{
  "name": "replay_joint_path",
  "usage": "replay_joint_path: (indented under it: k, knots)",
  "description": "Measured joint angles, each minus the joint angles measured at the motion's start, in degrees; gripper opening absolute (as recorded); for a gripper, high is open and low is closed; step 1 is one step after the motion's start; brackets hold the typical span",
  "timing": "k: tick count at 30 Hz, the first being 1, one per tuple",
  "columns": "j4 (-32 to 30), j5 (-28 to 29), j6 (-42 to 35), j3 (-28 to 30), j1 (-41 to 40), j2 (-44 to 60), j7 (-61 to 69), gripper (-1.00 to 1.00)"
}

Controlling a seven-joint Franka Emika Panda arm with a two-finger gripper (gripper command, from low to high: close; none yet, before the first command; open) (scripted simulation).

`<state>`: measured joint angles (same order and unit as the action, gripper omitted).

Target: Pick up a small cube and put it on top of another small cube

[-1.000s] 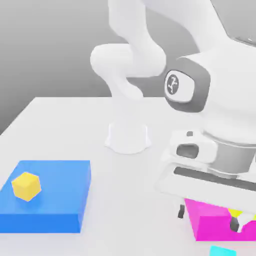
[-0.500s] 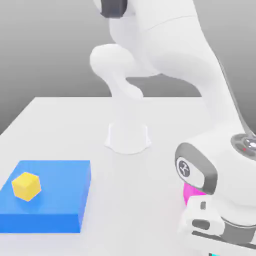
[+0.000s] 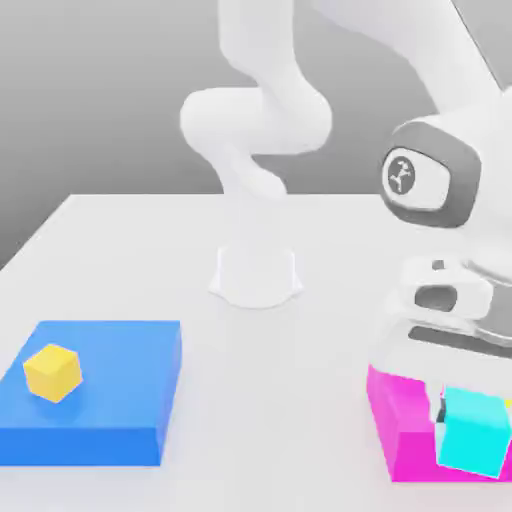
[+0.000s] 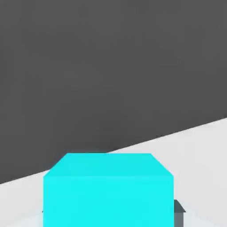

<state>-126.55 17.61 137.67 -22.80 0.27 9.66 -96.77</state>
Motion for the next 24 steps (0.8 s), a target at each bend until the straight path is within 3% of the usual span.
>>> replay_joint_path:
  k: [7,16,21,22,24]
  knots:
    - [-10.1,-8.3,-3.0,-2.0,4.5,-11.7,-9.7,-1.00]
    - [-25.1,-26.8,-3.0,-1.9,10.2,-28.1,-19.8,-1.00]
    - [-28.9,-26.0,7.4,-3.7,9.4,-20.9,-23.0,-1.00]
    - [-29.2,-25.6,8.8,-3.9,9.2,-19.8,-23.4,1.00]
    - [-29.2,-25.6,8.9,-3.9,9.2,-19.8,-23.4,1.00]
